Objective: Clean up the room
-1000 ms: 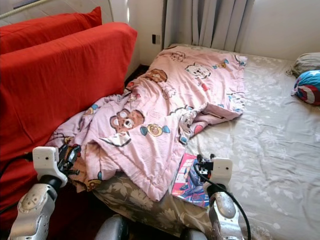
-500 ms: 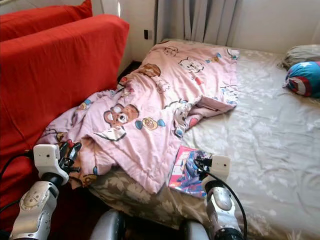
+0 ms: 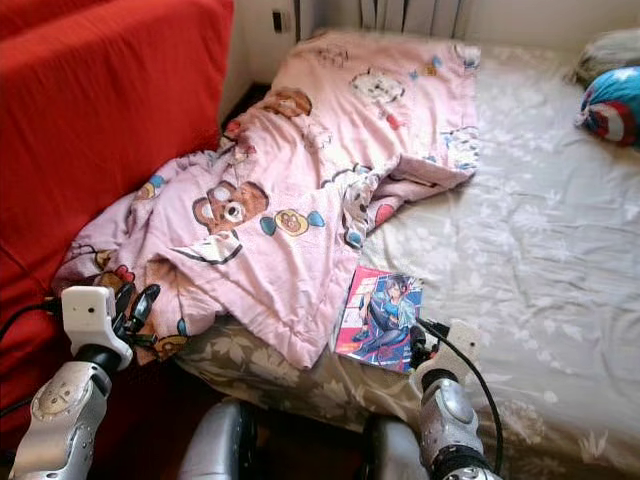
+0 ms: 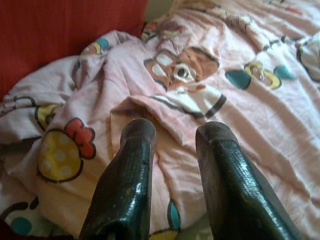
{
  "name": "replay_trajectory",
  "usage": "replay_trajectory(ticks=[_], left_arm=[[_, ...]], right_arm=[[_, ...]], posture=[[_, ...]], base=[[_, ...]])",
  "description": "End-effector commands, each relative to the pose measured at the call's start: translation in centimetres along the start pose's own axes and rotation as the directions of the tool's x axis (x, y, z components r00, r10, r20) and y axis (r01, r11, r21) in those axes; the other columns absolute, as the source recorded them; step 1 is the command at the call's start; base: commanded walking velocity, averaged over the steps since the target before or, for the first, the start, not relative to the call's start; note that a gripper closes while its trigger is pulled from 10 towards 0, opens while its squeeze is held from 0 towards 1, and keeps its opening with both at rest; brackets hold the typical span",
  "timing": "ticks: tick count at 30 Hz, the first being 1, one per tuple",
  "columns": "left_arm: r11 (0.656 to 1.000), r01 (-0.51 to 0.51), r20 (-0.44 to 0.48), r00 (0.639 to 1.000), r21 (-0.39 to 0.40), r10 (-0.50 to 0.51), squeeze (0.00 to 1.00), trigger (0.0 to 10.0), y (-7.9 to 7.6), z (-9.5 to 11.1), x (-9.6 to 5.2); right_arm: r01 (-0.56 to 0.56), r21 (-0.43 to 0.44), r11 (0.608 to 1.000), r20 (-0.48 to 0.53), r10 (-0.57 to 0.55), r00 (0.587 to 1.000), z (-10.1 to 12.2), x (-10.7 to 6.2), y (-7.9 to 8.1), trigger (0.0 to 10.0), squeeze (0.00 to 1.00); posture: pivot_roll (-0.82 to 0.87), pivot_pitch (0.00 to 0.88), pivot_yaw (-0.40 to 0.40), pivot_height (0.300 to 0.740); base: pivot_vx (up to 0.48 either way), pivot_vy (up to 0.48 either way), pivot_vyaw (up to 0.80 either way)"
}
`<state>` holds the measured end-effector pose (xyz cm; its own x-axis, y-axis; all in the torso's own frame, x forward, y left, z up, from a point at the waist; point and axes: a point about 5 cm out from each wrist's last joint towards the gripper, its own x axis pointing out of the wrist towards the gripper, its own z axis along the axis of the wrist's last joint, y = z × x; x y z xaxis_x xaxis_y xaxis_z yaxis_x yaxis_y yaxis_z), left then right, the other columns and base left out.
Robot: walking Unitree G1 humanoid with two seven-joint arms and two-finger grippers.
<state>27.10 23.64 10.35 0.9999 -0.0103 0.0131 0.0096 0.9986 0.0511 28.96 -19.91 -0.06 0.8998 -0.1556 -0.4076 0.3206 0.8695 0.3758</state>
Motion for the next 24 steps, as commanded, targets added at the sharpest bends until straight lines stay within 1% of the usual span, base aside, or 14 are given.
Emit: replay_trajectory(ticks=[1,2,3,4,6,9,12,15,19,22,24], left_arm=[[1.000,-0.014,-0.018,1.000,0.006,0.014,0.00,10.0,0.7,0.0,-0.7],[1.000,-0.012,-0.020,1.000,0.010,0.012,0.00,10.0,0.7,0.0,-0.8],[1.000,-0.011,-0.022,1.000,0.012,0.011,0.00,10.0,0.7,0.0,-0.9],[1.000,-0.012,-0.026,1.000,0.014,0.013,0.00,10.0,0.8,0.0,-1.1],[1.000,-0.019,-0.036,0.999,0.020,0.019,0.00,10.0,1.1,0.0,-1.6],[1.000,-0.019,-0.041,0.999,0.023,0.020,0.00,10.0,1.1,0.0,-1.8],[0.999,-0.019,-0.057,0.998,0.041,0.022,0.00,10.0,1.5,0.0,-2.4],[0.999,-0.024,-0.065,0.998,0.046,0.027,0.00,10.0,1.8,0.2,-2.7],[0.998,-0.028,-0.073,0.997,0.059,0.032,0.00,10.0,2.2,0.3,-3.1],[0.997,-0.026,-0.076,0.997,0.066,0.031,0.00,10.0,2.4,0.5,-3.3],[0.997,-0.024,-0.079,0.996,0.068,0.030,0.00,10.0,2.4,0.6,-3.4]], right_arm=[[0.022,0.031,0.999,-0.040,-0.021,0.999,-1.0,-0.3,-0.4,10.0,0.94],[0.008,0.029,1.000,-0.042,-0.006,0.999,-1.0,-0.3,-0.3,10.0,0.58],[-0.005,0.029,1.000,-0.044,0.006,0.999,-1.1,-0.3,-0.2,10.0,0.58],[-0.022,0.041,0.999,-0.045,0.024,0.999,-1.1,-0.3,0.0,10.0,0.00],[-0.049,0.069,0.996,-0.041,0.052,0.998,-1.1,-0.3,0.2,10.0,0.00],[-0.057,0.080,0.995,-0.041,0.060,0.997,-1.1,-0.2,0.2,10.0,0.00],[-0.073,0.132,0.988,-0.019,0.076,0.997,-0.6,-0.1,0.3,10.0,0.00],[-0.076,0.156,0.985,-0.009,0.078,0.997,-0.4,0.0,0.3,10.0,0.00],[-0.087,0.220,0.972,-0.021,0.094,0.995,-0.8,-0.1,0.3,10.0,0.00],[-0.114,0.273,0.955,-0.027,0.126,0.992,-1.2,-0.3,0.3,10.0,0.00],[-0.123,0.284,0.951,-0.021,0.135,0.991,-1.3,-0.4,0.2,10.0,0.00]], posture=[[0.16,0.279,0.037,0.606],[0.16,0.288,0.041,0.606],[0.16,0.288,0.041,0.606],[0.17,0.298,0.046,0.606],[0.18,0.307,0.051,0.606],[0.19,0.312,0.056,0.606],[0.21,0.314,0.064,0.606],[0.22,0.311,0.070,0.606],[0.23,0.308,0.077,0.606],[0.24,0.304,0.088,0.606],[0.24,0.302,0.091,0.606]], base=[[0.000,0.000,0.00],[0.000,0.000,0.00],[0.000,0.000,0.00],[0.000,0.000,0.00],[0.000,0.000,0.00],[0.000,0.000,0.00],[0.000,0.000,0.00],[0.000,0.000,0.00],[0.000,0.000,0.00],[0.000,0.000,0.00],[0.000,0.000,0.00]])
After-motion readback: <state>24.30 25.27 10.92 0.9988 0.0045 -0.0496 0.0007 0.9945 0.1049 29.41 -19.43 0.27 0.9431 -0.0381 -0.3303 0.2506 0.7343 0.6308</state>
